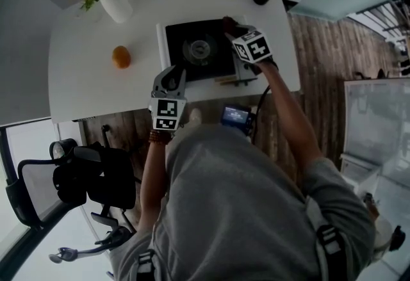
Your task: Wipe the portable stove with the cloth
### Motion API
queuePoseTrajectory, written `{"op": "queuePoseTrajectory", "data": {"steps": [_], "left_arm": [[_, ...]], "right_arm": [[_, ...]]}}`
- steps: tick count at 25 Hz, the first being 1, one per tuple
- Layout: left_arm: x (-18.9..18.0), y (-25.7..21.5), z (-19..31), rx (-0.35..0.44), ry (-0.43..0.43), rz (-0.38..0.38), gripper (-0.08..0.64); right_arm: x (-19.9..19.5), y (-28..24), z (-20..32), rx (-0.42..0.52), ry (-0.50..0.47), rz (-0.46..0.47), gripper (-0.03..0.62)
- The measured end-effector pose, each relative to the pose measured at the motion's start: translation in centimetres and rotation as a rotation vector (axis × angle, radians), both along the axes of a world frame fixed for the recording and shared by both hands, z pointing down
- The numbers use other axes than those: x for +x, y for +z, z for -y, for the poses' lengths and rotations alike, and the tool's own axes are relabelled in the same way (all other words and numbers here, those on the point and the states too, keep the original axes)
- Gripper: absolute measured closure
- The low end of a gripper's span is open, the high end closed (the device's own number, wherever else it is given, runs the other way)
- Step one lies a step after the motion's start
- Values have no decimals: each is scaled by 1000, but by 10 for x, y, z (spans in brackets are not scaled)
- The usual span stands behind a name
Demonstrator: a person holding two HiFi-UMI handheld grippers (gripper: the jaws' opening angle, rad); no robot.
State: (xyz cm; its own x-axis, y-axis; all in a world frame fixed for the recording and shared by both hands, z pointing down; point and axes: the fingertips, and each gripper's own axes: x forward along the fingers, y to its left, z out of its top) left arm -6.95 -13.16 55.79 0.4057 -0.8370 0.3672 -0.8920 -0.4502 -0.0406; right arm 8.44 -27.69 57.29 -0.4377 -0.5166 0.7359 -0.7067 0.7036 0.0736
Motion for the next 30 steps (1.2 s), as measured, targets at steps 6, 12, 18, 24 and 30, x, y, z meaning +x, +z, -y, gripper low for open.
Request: {"op": "queuePoseTrajectory", "data": {"steps": [6,12,18,24,30], "left_arm": [[-1,1,-1,4,-4,5,478],[0,1,-1,6,-8,6,478],[0,0,0,13,-9,10,477],[-1,0,0,7,-14,9,477],[0,1,-1,8,-16,8,477]], "right_arm": [[-14,6,-25,-28,-100,-33,488],[-17,6,-39,-16,-164,-51,488],[-14,6,-51,-1,-205,-48,488],[-11,5,-69,5,-232,-18,488],[-8,7,-81,13,-256,-38,491]]}}
